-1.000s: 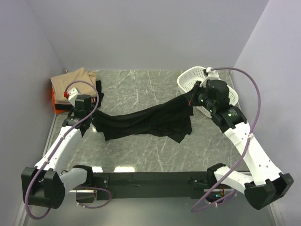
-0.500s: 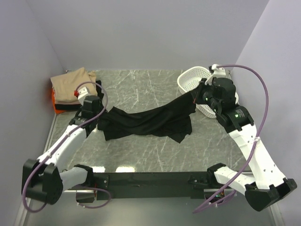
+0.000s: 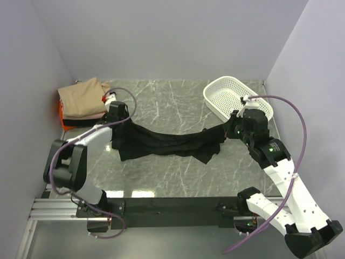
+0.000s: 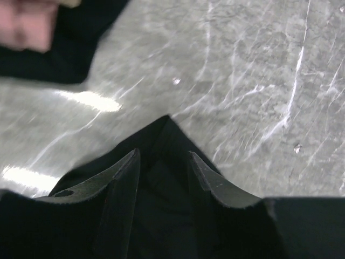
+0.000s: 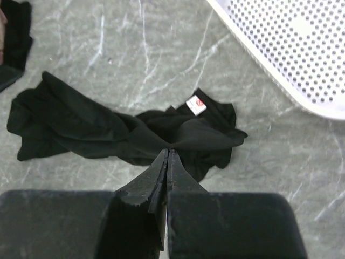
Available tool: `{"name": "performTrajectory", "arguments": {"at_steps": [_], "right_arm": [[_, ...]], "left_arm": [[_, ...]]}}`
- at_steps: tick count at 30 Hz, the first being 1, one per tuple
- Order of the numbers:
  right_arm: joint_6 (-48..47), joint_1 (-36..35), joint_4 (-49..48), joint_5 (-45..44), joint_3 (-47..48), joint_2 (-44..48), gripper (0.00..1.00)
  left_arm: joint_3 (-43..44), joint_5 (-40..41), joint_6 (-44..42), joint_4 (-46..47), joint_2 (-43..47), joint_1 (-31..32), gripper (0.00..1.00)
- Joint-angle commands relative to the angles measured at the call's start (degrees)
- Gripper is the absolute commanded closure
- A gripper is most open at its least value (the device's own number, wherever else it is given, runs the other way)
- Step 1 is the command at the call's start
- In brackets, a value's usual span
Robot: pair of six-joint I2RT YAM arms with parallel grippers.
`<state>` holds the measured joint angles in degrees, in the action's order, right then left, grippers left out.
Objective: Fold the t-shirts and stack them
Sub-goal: Flatten the tshirt out
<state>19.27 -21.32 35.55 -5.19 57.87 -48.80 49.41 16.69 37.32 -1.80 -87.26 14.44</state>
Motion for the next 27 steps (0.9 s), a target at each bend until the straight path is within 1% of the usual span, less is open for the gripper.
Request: {"name": "performTrajectory", "arguments": {"at_steps": [1, 6, 11, 16, 20, 27], "right_arm": [[0.77, 0.40, -1.27, -0.87, -0.74, 1.77, 1.00], [0.60, 0.40, -1.19, -1.57, -1.26, 2.12, 1.00], [0.33, 0.58, -1.27, -2.19, -1.62, 2.13, 1.00], [0.51, 0.84, -1.89, -1.75, -2.05, 1.95, 1.00], [0.51, 0.93, -1.89, -1.84, -2.14, 1.86, 1.00], [0.60, 1.37, -2.24, -1.58, -2.32, 1.77, 1.00]], "left_arm": [[4.46, -3.50, -3.12, 5.67, -4.04, -0.37, 0.54], [7.45, -5.34, -5.32, 4.97, -9.41, -0.90, 0.57], [4.91, -7.19, -6.30, 5.06, -9.33, -1.51, 0.58], [4.91, -9.65, -6.03, 3.48, -11.70, -2.31, 0.58], [6.49, -9.04, -5.86, -0.21, -13.72, -2.31, 0.59], [5.79, -10.01, -5.24, -0.57, -13.90, -2.40, 0.60]]}}
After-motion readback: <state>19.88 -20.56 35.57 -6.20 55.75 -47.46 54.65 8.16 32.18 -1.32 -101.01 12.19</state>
